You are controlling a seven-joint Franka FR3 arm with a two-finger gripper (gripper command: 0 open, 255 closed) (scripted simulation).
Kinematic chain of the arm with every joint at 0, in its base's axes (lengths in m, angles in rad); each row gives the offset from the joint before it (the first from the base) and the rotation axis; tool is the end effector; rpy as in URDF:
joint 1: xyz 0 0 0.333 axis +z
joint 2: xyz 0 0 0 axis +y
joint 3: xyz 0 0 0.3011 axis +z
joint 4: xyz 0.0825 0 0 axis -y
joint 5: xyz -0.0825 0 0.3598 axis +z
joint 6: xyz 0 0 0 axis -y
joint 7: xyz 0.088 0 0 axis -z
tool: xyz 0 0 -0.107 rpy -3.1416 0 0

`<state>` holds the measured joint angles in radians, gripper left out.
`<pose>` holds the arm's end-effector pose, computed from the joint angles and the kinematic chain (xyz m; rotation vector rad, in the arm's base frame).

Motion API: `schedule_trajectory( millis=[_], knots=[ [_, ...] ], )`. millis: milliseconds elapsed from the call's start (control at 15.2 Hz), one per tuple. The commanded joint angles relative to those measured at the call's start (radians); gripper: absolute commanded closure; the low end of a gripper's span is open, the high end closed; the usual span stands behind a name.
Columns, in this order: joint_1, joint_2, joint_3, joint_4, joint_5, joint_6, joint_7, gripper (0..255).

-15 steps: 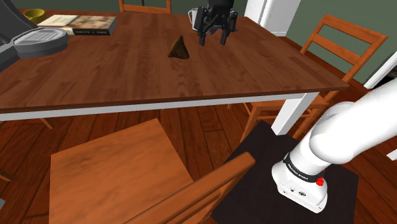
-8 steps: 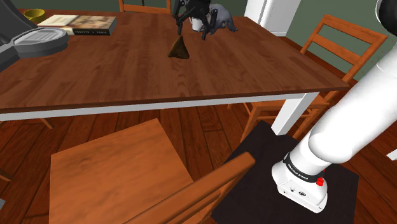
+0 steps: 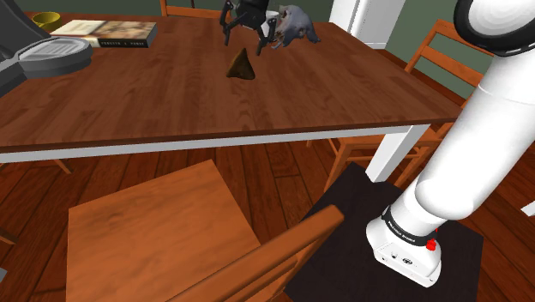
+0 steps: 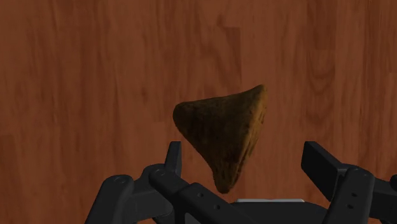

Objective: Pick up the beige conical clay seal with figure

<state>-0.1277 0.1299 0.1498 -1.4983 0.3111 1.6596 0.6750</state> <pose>0.5753 0.0374 0.5845 -2.6584 0.9361 0.1166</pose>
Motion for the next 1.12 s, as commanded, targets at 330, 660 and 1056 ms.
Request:
schedule_trajectory(
  millis=[330,660,1056],
  knots=[
    [0.000,-0.006,0.000,-0.068,0.004,0.060,-0.017,255],
    [0.001,-0.007,0.000,-0.069,0.004,0.061,-0.017,255],
    [0.000,-0.004,0.000,-0.039,0.003,0.035,-0.009,255]
  ],
)
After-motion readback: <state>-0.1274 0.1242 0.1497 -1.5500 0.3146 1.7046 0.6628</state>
